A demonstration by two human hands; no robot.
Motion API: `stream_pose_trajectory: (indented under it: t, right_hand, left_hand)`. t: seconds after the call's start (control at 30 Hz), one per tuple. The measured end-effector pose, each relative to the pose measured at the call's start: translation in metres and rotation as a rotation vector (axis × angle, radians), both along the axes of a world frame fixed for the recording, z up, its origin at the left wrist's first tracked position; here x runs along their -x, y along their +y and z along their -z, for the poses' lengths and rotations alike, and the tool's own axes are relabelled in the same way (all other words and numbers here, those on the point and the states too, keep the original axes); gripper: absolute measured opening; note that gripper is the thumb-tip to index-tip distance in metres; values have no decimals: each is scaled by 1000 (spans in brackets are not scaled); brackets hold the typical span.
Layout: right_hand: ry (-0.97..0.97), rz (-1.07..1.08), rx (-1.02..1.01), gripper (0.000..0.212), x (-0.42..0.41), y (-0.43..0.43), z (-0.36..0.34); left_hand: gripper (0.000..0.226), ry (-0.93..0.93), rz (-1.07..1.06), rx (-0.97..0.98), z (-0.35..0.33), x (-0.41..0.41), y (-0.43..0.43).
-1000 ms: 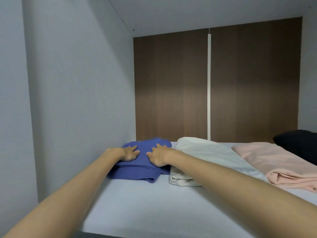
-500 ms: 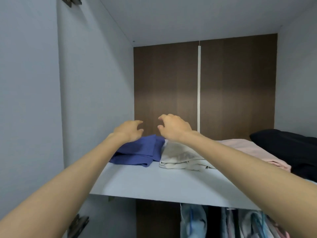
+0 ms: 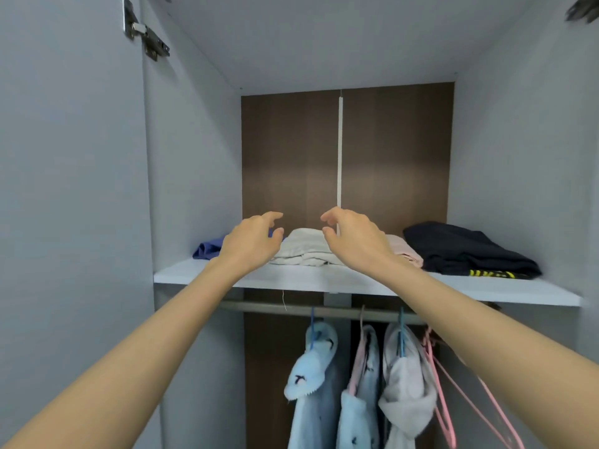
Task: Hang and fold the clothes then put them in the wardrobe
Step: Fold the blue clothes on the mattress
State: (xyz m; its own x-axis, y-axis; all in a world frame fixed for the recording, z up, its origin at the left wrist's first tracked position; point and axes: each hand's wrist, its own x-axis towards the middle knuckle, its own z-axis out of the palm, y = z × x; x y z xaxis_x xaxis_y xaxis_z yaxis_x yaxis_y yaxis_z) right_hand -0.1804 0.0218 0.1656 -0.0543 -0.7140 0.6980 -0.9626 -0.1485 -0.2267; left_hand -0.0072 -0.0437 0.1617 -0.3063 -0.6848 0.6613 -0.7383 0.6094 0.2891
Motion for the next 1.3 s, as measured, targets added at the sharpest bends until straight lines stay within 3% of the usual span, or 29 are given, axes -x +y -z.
stream_pose_trajectory:
  t: [0.3,0.63,1.0,1.3]
  right_hand:
    - [-41,-8,25,33,-4,116,14]
    - [-25,101,-32,34,-47,242,70]
    - [-117,353,-215,32,-109,401,169]
    - [-229,597,-257,35,-98,561,210]
  left_hand:
    - [42,54,-5,66,12,-7,117]
    - [39,-35,49,90,72,-51,215]
    - [37,-153,345,-131,164,-90,345]
    - [38,-232,617,-225,212,-36,461]
